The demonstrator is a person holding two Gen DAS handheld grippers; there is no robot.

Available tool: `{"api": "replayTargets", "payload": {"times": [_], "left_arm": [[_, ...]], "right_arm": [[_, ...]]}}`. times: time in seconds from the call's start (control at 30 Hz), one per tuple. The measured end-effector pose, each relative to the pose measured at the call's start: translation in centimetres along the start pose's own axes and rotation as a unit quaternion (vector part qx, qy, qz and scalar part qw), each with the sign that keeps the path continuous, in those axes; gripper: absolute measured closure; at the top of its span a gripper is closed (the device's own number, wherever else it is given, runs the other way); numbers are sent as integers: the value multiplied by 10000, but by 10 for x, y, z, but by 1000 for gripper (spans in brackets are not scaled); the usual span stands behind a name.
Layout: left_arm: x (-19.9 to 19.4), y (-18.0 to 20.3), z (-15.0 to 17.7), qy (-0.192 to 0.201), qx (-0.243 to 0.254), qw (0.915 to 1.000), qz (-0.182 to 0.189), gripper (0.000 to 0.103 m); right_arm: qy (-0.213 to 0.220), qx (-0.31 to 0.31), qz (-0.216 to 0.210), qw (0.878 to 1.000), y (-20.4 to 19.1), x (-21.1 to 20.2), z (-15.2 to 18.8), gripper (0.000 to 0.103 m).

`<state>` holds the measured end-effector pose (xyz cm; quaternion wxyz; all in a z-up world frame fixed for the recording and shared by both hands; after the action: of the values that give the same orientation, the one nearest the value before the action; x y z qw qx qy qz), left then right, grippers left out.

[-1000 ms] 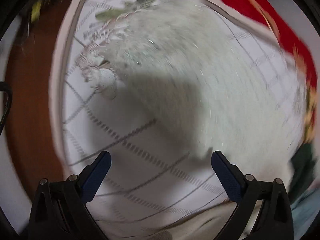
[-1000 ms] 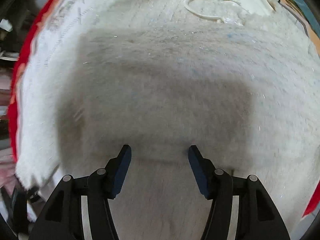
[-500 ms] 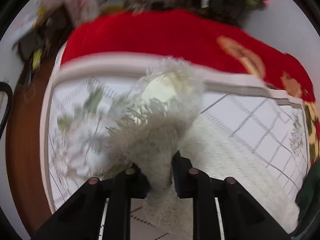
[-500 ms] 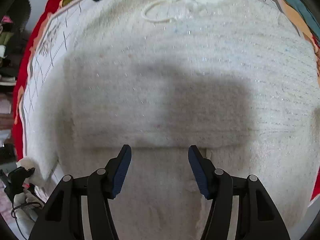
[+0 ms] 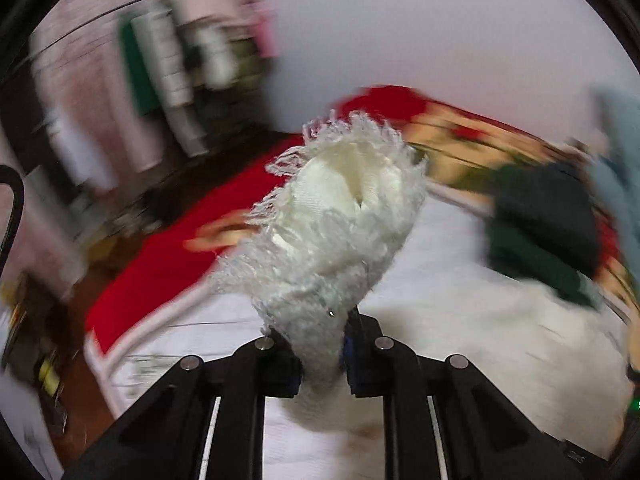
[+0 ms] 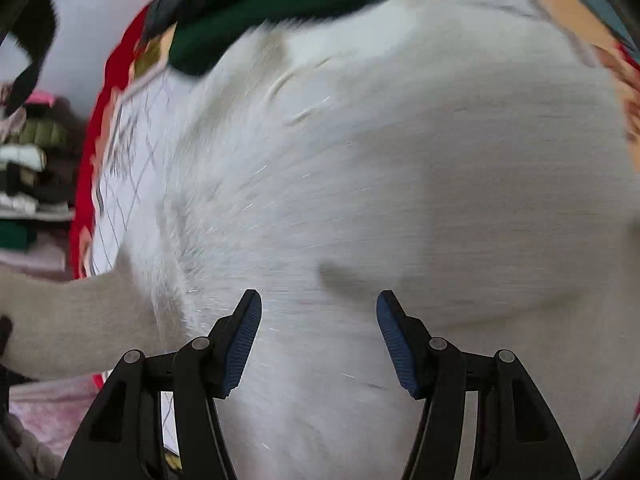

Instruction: Fold large clothes

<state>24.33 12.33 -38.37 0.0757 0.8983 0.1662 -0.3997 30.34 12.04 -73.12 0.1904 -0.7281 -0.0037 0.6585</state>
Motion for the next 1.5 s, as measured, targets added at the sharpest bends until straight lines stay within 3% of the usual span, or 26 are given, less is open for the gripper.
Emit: {"api": "replayTargets", "payload": {"times": [0.1, 0.17, 0.27, 0.37, 0.47, 0.6, 0.7, 0.73, 0.77, 0.8, 0.93, 1.0, 1.1, 1.2, 1.23, 1.27, 1.3, 1.5], "left_arm": [[-5, 92, 15, -267, 367, 9961, 753, 91], [-10, 158, 35, -513, 601, 9892, 1231, 91], [-7, 234, 59, -849, 996, 9776, 1646, 91], [1, 287, 85, -1186, 1333, 9681, 1757, 91], [11, 319, 102, -1455, 1564, 9621, 1692, 91], [27, 342, 121, -1628, 1838, 9586, 1440, 84], [36, 334, 124, -1799, 1679, 9577, 1493, 70], [38, 332, 122, -1859, 1619, 9566, 1556, 50], [38, 328, 118, -1906, 1561, 9556, 1619, 23], [38, 323, 114, -1913, 1478, 9558, 1674, 15], [31, 290, 99, -1907, 1038, 9626, 1620, 13], [28, 265, 93, -1907, 805, 9685, 1384, 13], [27, 218, 90, -1887, 528, 9776, 762, 13], [37, 172, 94, -1857, 434, 9816, -57, 13], [42, 161, 95, -1893, 425, 9807, -250, 13], [49, 150, 96, -1971, 389, 9786, -439, 13], [55, 138, 96, -2041, 305, 9767, -593, 13], [62, 111, 69, -1766, -48, 9800, -919, 13]], "right_arm": [[102, 393, 171, 9990, 68, -35, 1, 41], [175, 677, 367, 9969, 108, -50, -9, 41], [197, 1194, 588, 9909, 183, -72, -17, 41], [224, 1605, 729, 9841, 244, -84, -21, 41], [279, 1747, 821, 9808, 279, -90, -24, 41], [281, 1819, 730, 9802, 276, -80, -38, 41], [245, 1820, 534, 9815, 275, -73, -49, 41], [228, 1791, 440, 9826, 277, -74, -50, 41], [228, 1761, 396, 9833, 276, -75, -51, 40], [228, 1718, 339, 9843, 274, -75, -53, 37], [229, 1555, -274, 9872, 249, -68, -77, 34], [177, 1486, -681, 9864, 235, -62, -88, 28], [-65, 1201, -1223, 9852, 205, -42, -103, 24], [-563, 770, -1156, 9887, 173, 1, -114, 26], [-881, 661, -1001, 9889, 164, 18, -115, 34], [-1051, 609, -893, 9886, 159, 26, -115, 77], [-1075, 558, -745, 9898, 154, 28, -117, 85], [228, 298, -508, 9980, 152, -45, -141, 89]]}}
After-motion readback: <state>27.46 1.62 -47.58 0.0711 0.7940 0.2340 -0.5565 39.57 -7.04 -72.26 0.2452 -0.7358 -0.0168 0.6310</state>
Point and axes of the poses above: each gripper's, at about its wrist camera, not at the fingertips, and x roughly the way its jaws point, y to its right, z to its underside, the point moved 2 cm from there along x, roughly the way its jaws point, and after that the axes turned 6 degrees about z, right-handed, at the moved point
